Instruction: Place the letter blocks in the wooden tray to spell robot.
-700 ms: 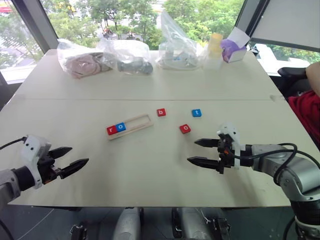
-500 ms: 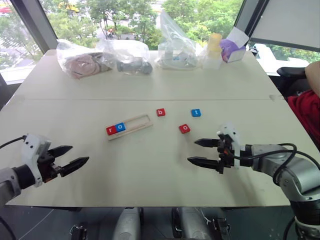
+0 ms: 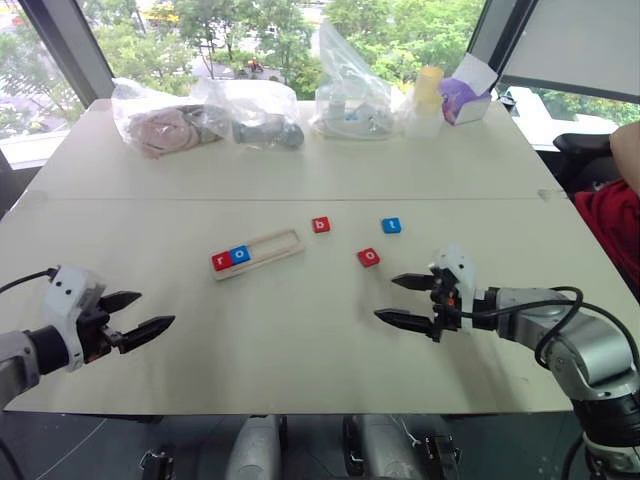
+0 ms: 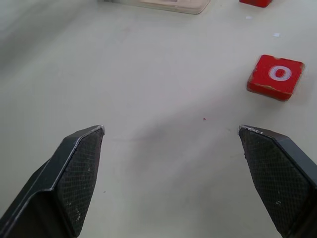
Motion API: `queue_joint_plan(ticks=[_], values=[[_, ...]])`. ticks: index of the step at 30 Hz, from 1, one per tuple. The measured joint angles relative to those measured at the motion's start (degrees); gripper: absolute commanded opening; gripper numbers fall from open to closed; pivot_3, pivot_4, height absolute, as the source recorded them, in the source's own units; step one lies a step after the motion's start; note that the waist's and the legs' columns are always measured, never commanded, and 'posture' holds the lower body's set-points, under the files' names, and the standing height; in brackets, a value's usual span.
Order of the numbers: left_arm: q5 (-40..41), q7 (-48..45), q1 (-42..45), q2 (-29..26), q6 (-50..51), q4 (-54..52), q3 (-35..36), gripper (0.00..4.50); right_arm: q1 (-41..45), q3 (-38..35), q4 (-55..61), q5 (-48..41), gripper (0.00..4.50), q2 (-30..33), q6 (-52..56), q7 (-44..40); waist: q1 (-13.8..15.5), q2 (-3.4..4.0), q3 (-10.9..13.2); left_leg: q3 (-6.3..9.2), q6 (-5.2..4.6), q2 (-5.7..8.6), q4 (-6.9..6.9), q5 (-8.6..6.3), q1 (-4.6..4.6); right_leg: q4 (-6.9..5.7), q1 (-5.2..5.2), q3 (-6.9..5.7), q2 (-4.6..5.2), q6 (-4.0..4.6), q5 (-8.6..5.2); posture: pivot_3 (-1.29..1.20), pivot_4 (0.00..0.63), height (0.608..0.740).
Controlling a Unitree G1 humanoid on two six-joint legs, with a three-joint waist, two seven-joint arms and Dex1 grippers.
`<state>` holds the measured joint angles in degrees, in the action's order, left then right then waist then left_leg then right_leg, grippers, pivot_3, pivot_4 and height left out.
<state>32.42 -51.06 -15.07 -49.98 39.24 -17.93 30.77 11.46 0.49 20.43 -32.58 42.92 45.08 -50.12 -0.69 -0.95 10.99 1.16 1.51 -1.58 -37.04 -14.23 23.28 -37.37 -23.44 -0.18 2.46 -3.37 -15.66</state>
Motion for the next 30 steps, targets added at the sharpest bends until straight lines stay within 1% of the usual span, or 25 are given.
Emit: queue_joint_plan(ticks=[5, 8, 10, 12, 14, 15, 19, 20, 24, 27, 30], values=[[-2.87, 0.79, 1.71, -0.75, -2.29, 3.12, -0.35, 4.50, 0.86, 0.36, -2.18, 1.54, 4.47, -0.12, -0.62, 0.69, 0.06, 0.00, 0.00, 0.01, 0.00, 0.00, -0.03, 0.00, 0.00, -0.01, 0.00, -0.01, -0.01, 0.01, 0.00, 0.00, 0.150, 0.740], [-3.98, -0.98, 5.30, -3.47, -4.73, 5.98, -0.83, 4.50, 3.22, 1.45, -2.43, 1.87, 4.47, -0.16, -0.43, 0.12, 0.07, 0.00, 0.00, -0.01, 0.00, 0.00, -0.03, 0.00, 0.00, -0.02, -0.01, -0.01, -0.01, 0.01, 0.01, 0.00, 0.150, 0.740], [-5.08, -2.87, 8.75, -5.42, -6.81, 8.91, -2.64, 4.50, 5.37, 2.49, -2.63, 1.98, 4.47, -0.41, -0.31, -0.18, 0.04, 0.00, 0.00, -0.03, 0.00, 0.01, -0.02, 0.00, 0.00, -0.02, -0.02, -0.01, -0.02, 0.01, 0.01, 0.00, 0.150, 0.740], [-6.68, -5.02, 15.58, -6.00, -9.29, 13.79, -7.35, 4.50, 7.36, 4.19, -2.86, 2.88, 4.47, -2.13, -0.43, 0.24, 0.17, 0.01, 0.00, -0.08, 0.00, 0.03, -0.02, 0.00, 0.00, -0.02, -0.01, -0.02, -0.06, 0.00, 0.01, 0.00, 0.150, 0.740], [-8.53, -6.84, 22.37, -5.91, -11.88, 17.65, -13.03, 4.50, 9.03, 7.15, -2.48, 3.14, 4.47, -5.40, -0.63, 0.65, 0.11, -0.02, -0.02, -0.16, 0.00, 0.00, -0.03, 0.00, 0.02, -0.05, -0.01, -0.05, -0.14, -0.02, 0.02, 0.00, 0.150, 0.740], [-9.46, -7.79, 24.97, -5.81, -13.12, 19.24, -15.45, 4.50, 9.27, 8.62, -2.18, 3.20, 4.47, -6.42, -0.66, 0.76, 0.06, -0.02, -0.01, -0.20, 0.00, 0.00, -0.03, 0.00, 0.04, -0.06, -0.04, -0.05, -0.17, -0.19, 0.12, 0.00, 0.150, 0.740], [-13.23, -10.49, 32.56, -3.68, -17.63, 26.20, -22.77, 4.50, 10.17, 12.10, -1.40, 5.38, 4.47, -9.71, -0.12, 4.01, -0.15, -0.02, -0.01, -0.44, -0.01, 0.04, -0.02, 0.00, 0.11, -0.10, -0.21, 0.02, -0.18, -0.47, 0.28, 0.00, 0.150, 0.740], [-14.53, -11.60, 34.35, -3.06, -19.35, 28.34, -25.15, 4.50, 10.34, 12.58, -0.99, 5.64, 4.47, -10.95, 0.26, 5.25, -0.17, -0.02, -0.01, -0.47, -0.01, 0.04, -0.01, 0.00, 0.11, -0.12, -0.21, 0.05, -0.18, -0.47, 0.28, 0.00, 0.150, 0.740], [-18.66, -14.92, 40.25, 0.21, -25.16, 36.79, -31.06, 4.50, 10.10, 13.30, 0.22, 6.51, 4.47, -15.85, 0.27, 8.84, 0.05, -0.03, -0.02, -0.48, -0.01, 0.02, -0.08, 0.00, 0.12, -0.13, -0.22, 0.10, -0.41, -0.47, 0.28, 0.00, 0.150, 0.740], [-21.11, -16.48, 42.92, 2.00, -29.05, 42.13, -33.75, 4.50, 8.98, 13.90, 0.83, 6.58, 4.47, -17.52, 0.68, 10.70, 0.05, -0.06, -0.04, -0.47, -0.01, -0.02, -0.09, 0.00, 0.12, -0.14, -0.23, 0.15, -0.47, -0.46, 0.29, 0.00, 0.150, 0.740], [-23.14, -17.43, 45.24, 3.70, -32.28, 47.32, -34.88, 4.50, 8.17, 13.81, 1.96, 6.58, 4.47, -18.18, 1.13, 12.25, 0.02, -0.07, -0.04, -0.47, -0.01, -0.06, -0.11, 0.00, 0.11, -0.15, -0.23, 0.17, -0.55, -0.46, 0.29, 0.00, 0.150, 0.740]])
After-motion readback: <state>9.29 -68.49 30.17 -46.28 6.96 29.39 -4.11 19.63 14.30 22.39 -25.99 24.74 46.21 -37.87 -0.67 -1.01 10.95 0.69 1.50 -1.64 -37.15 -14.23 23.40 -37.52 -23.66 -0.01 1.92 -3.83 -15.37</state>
